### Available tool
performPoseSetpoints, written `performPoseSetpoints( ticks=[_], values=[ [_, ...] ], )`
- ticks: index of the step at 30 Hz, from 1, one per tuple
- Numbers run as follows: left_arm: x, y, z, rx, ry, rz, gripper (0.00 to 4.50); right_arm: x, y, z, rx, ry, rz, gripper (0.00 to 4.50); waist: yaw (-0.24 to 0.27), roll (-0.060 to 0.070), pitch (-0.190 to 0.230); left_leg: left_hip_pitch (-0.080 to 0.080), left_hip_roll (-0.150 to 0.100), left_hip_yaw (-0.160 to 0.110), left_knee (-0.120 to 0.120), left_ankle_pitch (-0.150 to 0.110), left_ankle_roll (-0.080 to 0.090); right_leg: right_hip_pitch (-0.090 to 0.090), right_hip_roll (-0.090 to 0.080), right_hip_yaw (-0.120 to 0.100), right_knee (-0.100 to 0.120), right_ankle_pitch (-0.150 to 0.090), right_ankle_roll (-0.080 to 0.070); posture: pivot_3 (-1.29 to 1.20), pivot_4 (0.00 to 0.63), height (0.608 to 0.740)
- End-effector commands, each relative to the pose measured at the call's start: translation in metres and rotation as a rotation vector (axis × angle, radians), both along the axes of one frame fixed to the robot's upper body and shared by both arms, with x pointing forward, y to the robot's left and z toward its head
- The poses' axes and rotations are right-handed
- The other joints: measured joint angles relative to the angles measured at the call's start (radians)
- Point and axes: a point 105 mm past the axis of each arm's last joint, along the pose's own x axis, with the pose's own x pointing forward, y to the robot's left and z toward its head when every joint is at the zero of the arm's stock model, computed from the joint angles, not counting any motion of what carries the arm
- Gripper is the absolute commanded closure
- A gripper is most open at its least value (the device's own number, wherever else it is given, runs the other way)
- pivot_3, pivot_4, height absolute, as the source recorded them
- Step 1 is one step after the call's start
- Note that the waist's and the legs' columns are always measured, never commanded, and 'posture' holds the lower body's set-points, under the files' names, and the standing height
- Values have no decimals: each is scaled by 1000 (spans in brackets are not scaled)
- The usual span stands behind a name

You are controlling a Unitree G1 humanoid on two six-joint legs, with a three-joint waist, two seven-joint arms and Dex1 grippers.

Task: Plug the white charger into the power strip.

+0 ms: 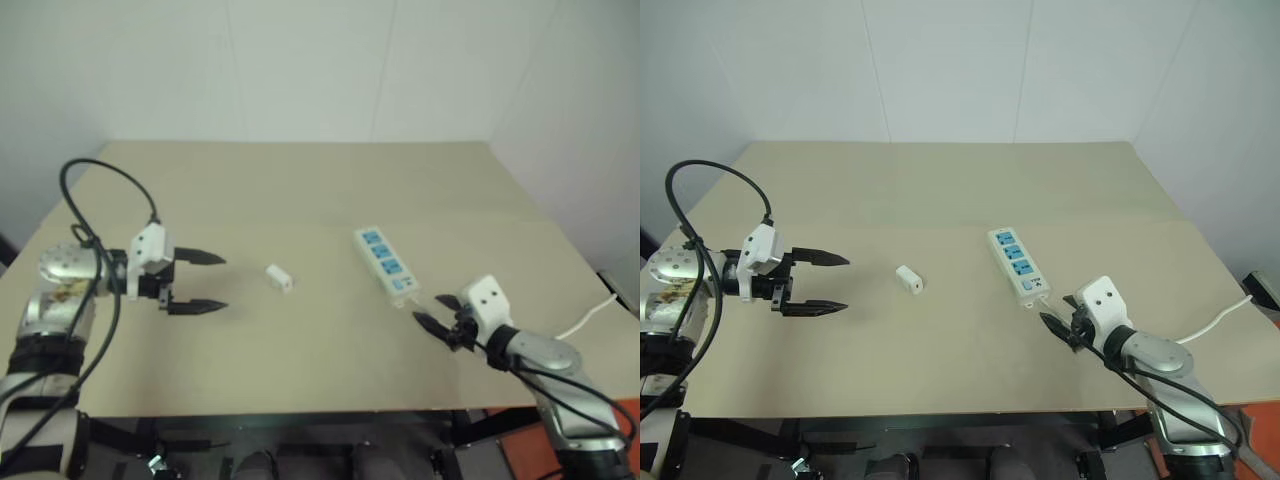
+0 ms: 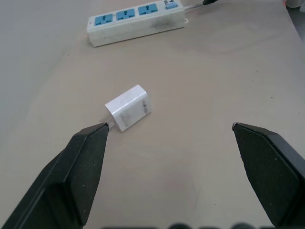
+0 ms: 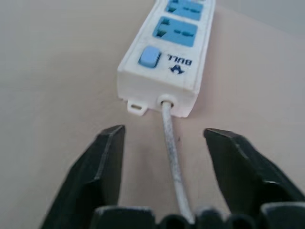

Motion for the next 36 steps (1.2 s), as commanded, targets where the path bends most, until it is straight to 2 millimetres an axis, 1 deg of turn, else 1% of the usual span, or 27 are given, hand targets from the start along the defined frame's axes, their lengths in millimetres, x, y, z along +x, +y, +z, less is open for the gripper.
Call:
performPoseSetpoints(
  ticks=[1, 4, 6, 9, 13, 16, 19, 22, 27, 29, 31, 33, 36],
  values=[
    [1, -2, 12, 4, -46, -15, 0, 1, 3, 30, 68, -153, -32, 42, 1, 0, 0, 0, 0, 0, 0, 0, 0, 0, 0, 0, 0, 0, 0, 0, 150, 740],
    [-1, 0, 12, 8, -44, -14, 0, 4, 6, 35, 119, -226, -95, 42, 1, 0, 0, 0, 0, 0, 0, 0, 0, 0, 0, 0, 0, 0, 0, 0, 150, 740],
    [-2, 1, 13, 10, -42, -14, 0, 6, 11, 34, 150, -245, -114, 42, 1, 0, 0, 0, 0, 0, 0, 0, 0, 0, 0, 0, 0, 0, 0, 0, 150, 740],
    [-1, 0, 13, 6, -48, -10, 0, 12, 19, 27, 131, -243, -126, 42, 0, 0, 0, 0, 0, 0, 0, 0, 0, 0, 0, 0, 0, 0, 0, 0, 150, 740],
    [-1, -2, 12, 5, -49, -8, 0, 20, 25, 26, 176, -247, -125, 42, 0, 0, 0, 0, 0, 0, 0, 0, 0, 0, 0, 0, 0, 0, 0, 0, 150, 740],
    [0, -4, 10, 4, -58, 1, 0, 30, 23, 16, 123, -257, -156, 42, 1, 0, 0, 0, 0, 0, 0, 0, 0, 0, 0, 0, 0, 0, 0, 0, 150, 740],
    [-2, -4, 9, 1, -59, 4, 0, 37, 23, 8, 172, -216, -153, 42, 0, 0, 0, 0, 0, 0, 0, 0, 0, 0, 0, 0, 0, 0, 0, 0, 150, 740],
    [-3, -5, 8, -3, -62, 11, 0, 39, 27, 4, 222, -181, -131, 42, 0, 0, 0, 0, 0, 0, 0, 0, 0, 0, 0, 0, 0, 0, 0, 0, 150, 740],
    [-6, -3, 7, 3, -59, 20, 0, 40, 29, -5, 244, -151, -147, 42, -2, 0, 0, 0, 0, 0, 0, 0, 0, 0, 0, 0, 0, 0, 0, 0, 150, 740],
    [-6, -3, 8, 1, -62, 26, 0, 39, 32, -5, 281, -146, -141, 42, -2, -1, -1, 1, 1, 0, 0, 0, 0, 0, 0, 0, 0, 0, 0, 0, 150, 740],
    [-5, -4, 10, -5, -67, 26, 0, 38, 36, 0, 366, -134, -122, 42, -2, -1, -1, 1, 0, 0, 0, 0, 0, 0, 0, 0, 0, 0, 0, 0, 150, 740],
    [-5, -5, 11, -7, -69, 24, 0, 37, 38, 1, 372, -133, -111, 42, -2, -1, -1, 0, 1, 0, 0, 0, 0, 0, 0, 0, 0, 0, 0, 0, 150, 740],
    [-5, -6, 11, -6, -69, 20, 0, 35, 40, -4, 329, -137, -109, 42, -1, -1, -1, 0, 0, 0, 0, 0, 0, 0, 0, 0, 0, 0, 0, 0, 150, 740]
  ],
)
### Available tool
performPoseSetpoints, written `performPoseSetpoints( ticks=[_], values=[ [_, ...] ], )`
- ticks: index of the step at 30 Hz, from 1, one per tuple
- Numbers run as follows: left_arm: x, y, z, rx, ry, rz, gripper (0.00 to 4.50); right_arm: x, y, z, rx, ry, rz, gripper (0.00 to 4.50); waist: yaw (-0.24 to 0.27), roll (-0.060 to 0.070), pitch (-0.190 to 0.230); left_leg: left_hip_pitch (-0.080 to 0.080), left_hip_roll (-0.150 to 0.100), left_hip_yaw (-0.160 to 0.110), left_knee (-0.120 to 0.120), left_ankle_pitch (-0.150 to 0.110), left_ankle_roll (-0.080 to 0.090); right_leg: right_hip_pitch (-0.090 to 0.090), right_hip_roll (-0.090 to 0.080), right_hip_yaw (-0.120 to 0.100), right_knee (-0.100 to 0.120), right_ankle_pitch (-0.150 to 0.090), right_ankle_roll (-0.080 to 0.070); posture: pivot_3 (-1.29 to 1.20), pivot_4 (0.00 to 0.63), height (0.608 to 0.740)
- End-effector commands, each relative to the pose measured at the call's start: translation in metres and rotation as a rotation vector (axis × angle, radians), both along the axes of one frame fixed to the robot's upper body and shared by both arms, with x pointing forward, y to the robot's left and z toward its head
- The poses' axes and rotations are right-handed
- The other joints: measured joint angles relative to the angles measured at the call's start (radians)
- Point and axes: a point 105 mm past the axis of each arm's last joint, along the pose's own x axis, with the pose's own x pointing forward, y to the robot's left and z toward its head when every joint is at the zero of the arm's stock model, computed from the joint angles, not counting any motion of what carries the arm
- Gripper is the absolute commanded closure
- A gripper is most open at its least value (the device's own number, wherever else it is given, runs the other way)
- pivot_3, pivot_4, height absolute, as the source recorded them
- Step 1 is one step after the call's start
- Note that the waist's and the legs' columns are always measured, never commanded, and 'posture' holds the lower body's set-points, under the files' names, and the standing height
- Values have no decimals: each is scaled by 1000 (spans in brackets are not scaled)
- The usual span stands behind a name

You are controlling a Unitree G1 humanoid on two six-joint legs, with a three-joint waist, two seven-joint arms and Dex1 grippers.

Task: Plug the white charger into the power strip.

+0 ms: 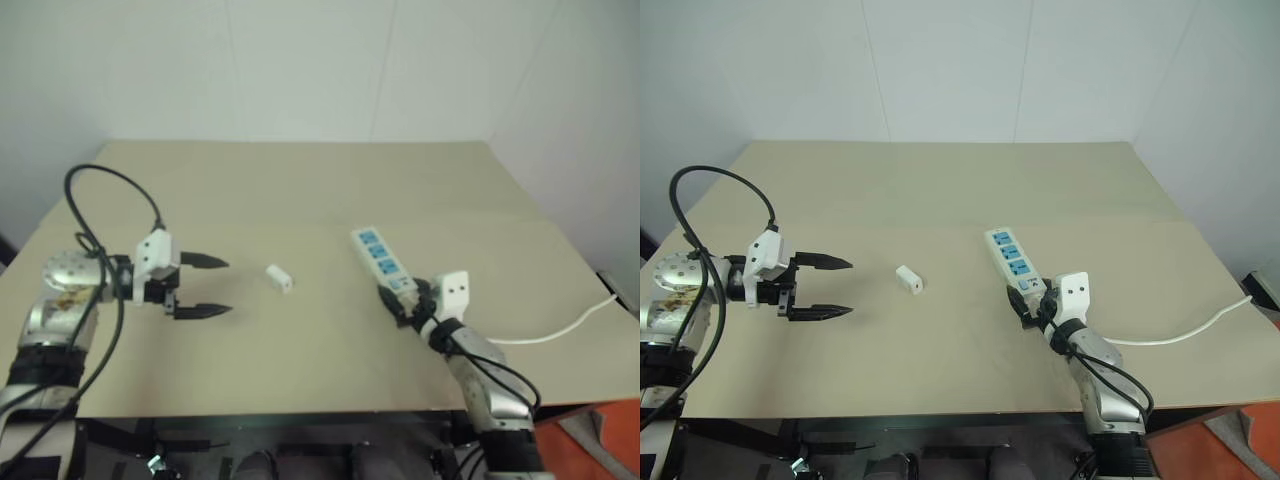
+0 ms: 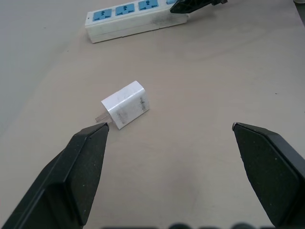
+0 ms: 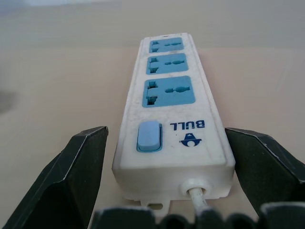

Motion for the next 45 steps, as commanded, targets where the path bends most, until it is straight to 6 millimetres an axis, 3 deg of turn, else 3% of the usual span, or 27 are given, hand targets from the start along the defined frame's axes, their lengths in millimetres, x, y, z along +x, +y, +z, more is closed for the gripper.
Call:
performPoseSetpoints(
  ticks=[1, 10, 16, 21, 28, 35, 40, 45],
  values=[
    [0, -1, 17, -6, -61, -9, 0, -2, 1, 8, -48, -53, 1, 42, 0, 0, 0, 0, 0, 0, 0, 0, 0, 0, 0, 0, 0, 0, 0, 0, 150, 740],
    [2, -4, 19, -12, -68, -18, 0, 7, 13, -15, -94, -75, -39, 42, -4, -1, -1, 1, 0, 0, 0, 0, 0, 0, 0, 0, 0, 0, 0, 0, 150, 740],
    [0, -2, 18, -11, -68, -13, 0, 11, 7, -21, -74, -64, -47, 42, -4, -5, -3, 5, 0, 0, 0, 0, 0, 4, 0, 0, 1, 0, 0, 0, 150, 740],
    [-1, 1, 18, -16, -69, 1, 0, 10, 8, -25, -71, -63, -24, 1097, -4, -8, -5, 6, 1, 0, 0, 0, 0, 5, 1, 0, 0, 0, 0, 0, 150, 740],
    [2, 2, 25, -6, -74, -11, 0, 7, 3, -22, -147, -76, 21, 1094, -1, -9, -6, 7, 1, 0, 0, 0, 0, 6, 1, 0, 1, 0, 0, 0, 150, 740],
    [18, -12, 51, 42, -95, -102, 0, -25, -45, -12, -204, -33, 202, 1094, 26, -9, -6, 4, 0, 0, -1, 0, 0, 6, 0, 0, -3, 0, 0, 0, 150, 740],
    [44, -38, 77, 193, -162, -167, 0, -58, -62, -13, -265, 37, 444, 1094, 29, -9, -6, 5, 0, 0, 0, 0, 0, 8, 0, -1, -6, 0, 1, 0, 150, 740],
    [57, -74, 97, 350, -262, -288, 0, -72, -69, -15, -307, 95, 589, 1094, 15, -9, -6, 6, -1, 0, 0, 0, 0, 11, 0, 0, -8, 0, 2, 0, 150, 740]
  ],
)
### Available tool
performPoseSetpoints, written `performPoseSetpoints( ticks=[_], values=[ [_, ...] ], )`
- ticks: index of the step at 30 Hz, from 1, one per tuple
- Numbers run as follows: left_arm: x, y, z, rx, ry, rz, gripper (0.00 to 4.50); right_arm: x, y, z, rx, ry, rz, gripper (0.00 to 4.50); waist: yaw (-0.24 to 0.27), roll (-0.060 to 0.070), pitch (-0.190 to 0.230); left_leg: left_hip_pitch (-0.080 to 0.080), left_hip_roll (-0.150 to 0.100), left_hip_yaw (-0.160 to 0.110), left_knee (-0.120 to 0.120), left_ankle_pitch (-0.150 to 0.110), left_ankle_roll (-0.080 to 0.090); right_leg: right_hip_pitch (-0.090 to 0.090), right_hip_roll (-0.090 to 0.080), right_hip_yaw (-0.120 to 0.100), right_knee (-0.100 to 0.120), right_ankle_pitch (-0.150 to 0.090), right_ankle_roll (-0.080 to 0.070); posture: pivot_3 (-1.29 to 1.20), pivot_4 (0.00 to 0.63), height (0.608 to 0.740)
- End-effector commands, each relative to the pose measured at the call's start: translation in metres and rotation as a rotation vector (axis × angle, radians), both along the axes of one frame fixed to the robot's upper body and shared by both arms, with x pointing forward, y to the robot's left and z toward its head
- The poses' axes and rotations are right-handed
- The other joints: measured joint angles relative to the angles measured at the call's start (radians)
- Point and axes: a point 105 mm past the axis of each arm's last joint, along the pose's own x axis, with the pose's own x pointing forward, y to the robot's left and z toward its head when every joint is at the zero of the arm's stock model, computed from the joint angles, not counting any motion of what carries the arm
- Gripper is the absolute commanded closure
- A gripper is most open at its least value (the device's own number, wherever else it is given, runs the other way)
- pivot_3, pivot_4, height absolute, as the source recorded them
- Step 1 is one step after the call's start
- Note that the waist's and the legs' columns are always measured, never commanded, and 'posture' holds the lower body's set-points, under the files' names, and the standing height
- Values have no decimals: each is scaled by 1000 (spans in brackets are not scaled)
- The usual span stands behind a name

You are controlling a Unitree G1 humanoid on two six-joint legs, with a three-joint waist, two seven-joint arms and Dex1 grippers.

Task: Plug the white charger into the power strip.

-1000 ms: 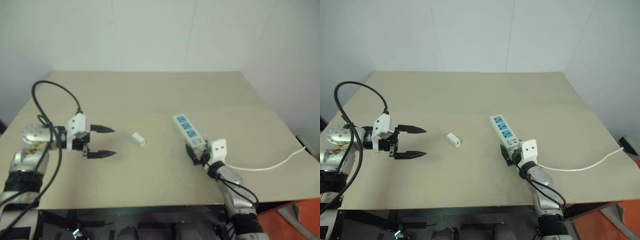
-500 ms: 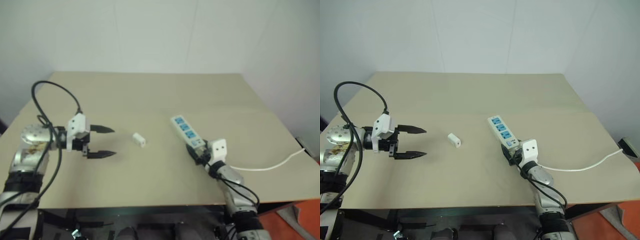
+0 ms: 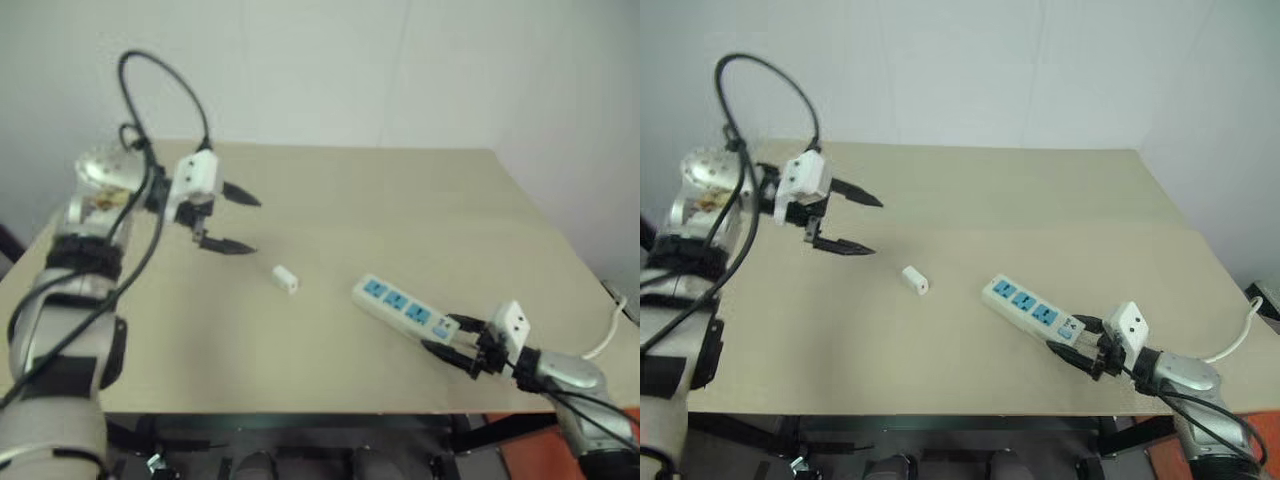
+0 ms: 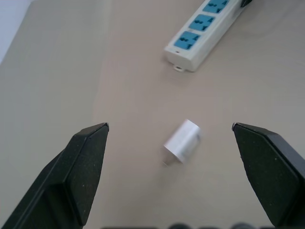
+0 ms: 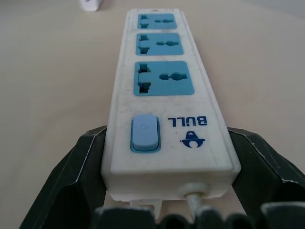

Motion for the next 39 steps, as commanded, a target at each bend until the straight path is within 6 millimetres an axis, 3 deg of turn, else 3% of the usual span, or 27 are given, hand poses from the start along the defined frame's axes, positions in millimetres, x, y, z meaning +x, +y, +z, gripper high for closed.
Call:
performPoseSetpoints(
  ticks=[1, 4, 7, 13, 16, 20, 26, 30, 39],
  values=[
    [3, -17, 12, 99, -73, -80, 0, -8, 1, 4, 5, 31, 113, 1094, -5, 0, 0, 0, 0, 0, 0, 0, 0, 0, 0, 0, 0, 0, 0, 0, 150, 740],
    [6, -30, 11, 272, -71, -116, 0, -14, 12, 11, 52, 68, 255, 1094, -15, 0, 1, -1, 0, 0, 0, 0, 0, 0, 0, 1, 0, 0, 0, 0, 150, 740],
    [8, -43, 6, 495, -90, -163, 0, -7, 31, 15, 54, 79, 361, 1094, -21, 0, 2, -1, -1, 0, 1, 0, 0, -1, 0, 1, 0, 0, 1, 0, 150, 740],
    [9, -63, -1, 732, -132, -256, 0, -3, 64, 16, 18, 111, 534, 1094, -17, 1, 5, -10, -1, 0, 1, 0, 0, -11, 0, 1, 2, 0, 1, 0, 150, 740],
    [8, -72, -7, 817, -142, -296, 0, 4, 82, 19, 35, 90, 575, 1094, -18, 1, 7, -12, -1, -1, 2, 0, 0, -13, 0, 2, 1, 0, 2, 0, 150, 740],
    [5, -95, -16, 794, -131, -343, 0, 11, 100, 20, 35, 66, 619, 1094, -15, 2, 11, -15, -2, -2, 5, 0, 0, -13, 0, 1, 2, 0, 2, 0, 150, 740],
    [4, -98, -33, 972, -147, -420, 0, 19, 111, 17, -2, 75, 650, 1094, -18, 2, 11, -15, -2, -3, 6, 0, 0, -13, 0, 0, 2, 0, 2, 0, 150, 740],
    [2, -108, -41, 989, -138, -446, 0, 22, 112, 12, -12, 88, 638, 1094, -18, 2, 11, -15, -2, -3, 6, 0, 0, -13, 0, 0, 3, 0, 2, 0, 150, 740],
    [8, -108, -61, 1097, -179, -448, 0, 23, 118, 6, -26, 87, 618, 1094, -22, 2, 11, -11, -2, -3, 6, 0, 0, -11, 0, 1, 6, 0, 3, 0, 150, 740]
  ],
)
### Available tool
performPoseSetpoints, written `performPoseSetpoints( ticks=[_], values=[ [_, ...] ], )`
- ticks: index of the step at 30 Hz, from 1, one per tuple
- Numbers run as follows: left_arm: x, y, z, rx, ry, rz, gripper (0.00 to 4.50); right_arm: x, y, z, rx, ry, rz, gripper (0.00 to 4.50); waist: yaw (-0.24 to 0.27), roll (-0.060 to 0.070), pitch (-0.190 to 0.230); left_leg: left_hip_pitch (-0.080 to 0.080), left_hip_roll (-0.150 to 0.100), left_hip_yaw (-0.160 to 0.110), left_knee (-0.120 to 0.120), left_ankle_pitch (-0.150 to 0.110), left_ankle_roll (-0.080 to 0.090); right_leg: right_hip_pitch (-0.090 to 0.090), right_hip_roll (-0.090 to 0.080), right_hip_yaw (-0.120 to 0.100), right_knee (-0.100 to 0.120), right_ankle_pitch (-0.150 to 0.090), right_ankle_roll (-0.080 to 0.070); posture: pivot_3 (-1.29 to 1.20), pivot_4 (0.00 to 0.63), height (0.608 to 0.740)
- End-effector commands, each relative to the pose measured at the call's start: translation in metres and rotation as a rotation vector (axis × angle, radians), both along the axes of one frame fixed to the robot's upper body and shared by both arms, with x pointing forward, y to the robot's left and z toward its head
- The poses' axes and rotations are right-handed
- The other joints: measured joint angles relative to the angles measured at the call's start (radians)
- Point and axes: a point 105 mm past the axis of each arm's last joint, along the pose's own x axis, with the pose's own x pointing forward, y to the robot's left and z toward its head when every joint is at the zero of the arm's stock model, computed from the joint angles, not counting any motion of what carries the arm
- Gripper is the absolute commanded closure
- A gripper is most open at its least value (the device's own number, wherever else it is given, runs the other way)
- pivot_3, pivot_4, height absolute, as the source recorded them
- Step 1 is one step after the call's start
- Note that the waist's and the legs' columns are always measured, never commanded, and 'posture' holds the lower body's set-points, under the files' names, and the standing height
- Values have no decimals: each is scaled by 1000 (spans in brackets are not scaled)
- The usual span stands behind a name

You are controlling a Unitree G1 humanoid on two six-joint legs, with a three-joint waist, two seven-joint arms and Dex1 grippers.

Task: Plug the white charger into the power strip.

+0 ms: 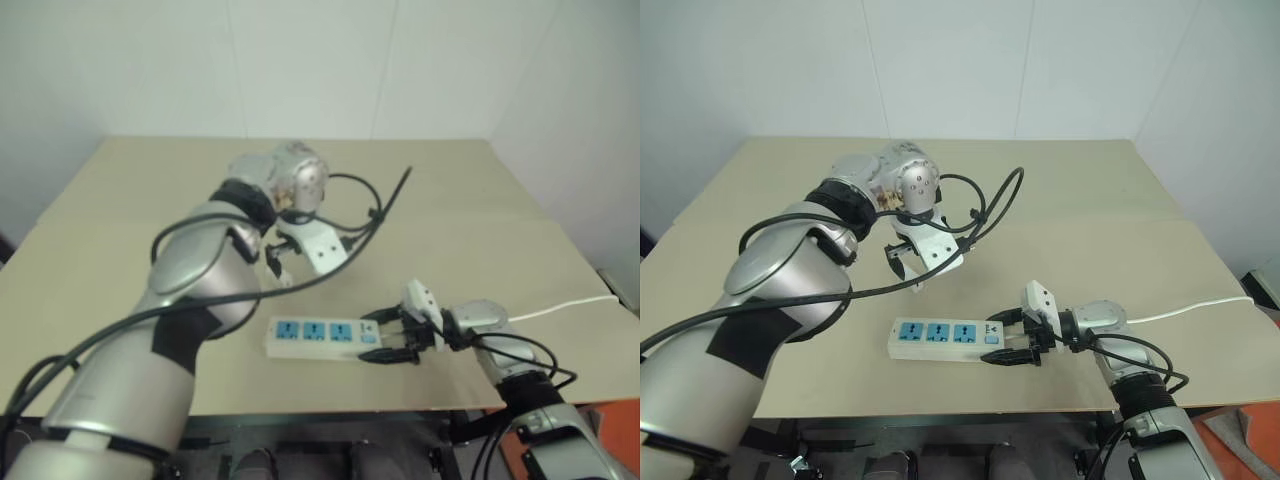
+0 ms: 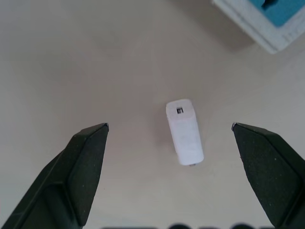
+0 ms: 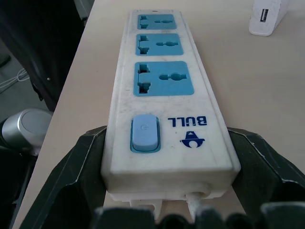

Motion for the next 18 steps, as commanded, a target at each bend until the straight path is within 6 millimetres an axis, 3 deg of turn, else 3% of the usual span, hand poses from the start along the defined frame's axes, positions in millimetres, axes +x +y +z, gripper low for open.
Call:
performPoseSetpoints(
  ticks=[1, 18],
  values=[
    [0, -4, -6, -1, -3, -8, 0, 1, 7, -3, -7, -5, 4, 1094, -1, 0, 0, 0, 0, 0, 0, 0, 0, 0, 0, 0, 1, 0, 0, 0, 150, 740],
    [9, 6, -28, 40, -40, 50, 0, 7, 8, -7, -37, -23, -22, 1094, -4, 0, 0, 2, 0, -1, 0, 0, 0, 1, 1, 1, 3, 0, 0, 0, 150, 740]
  ],
)
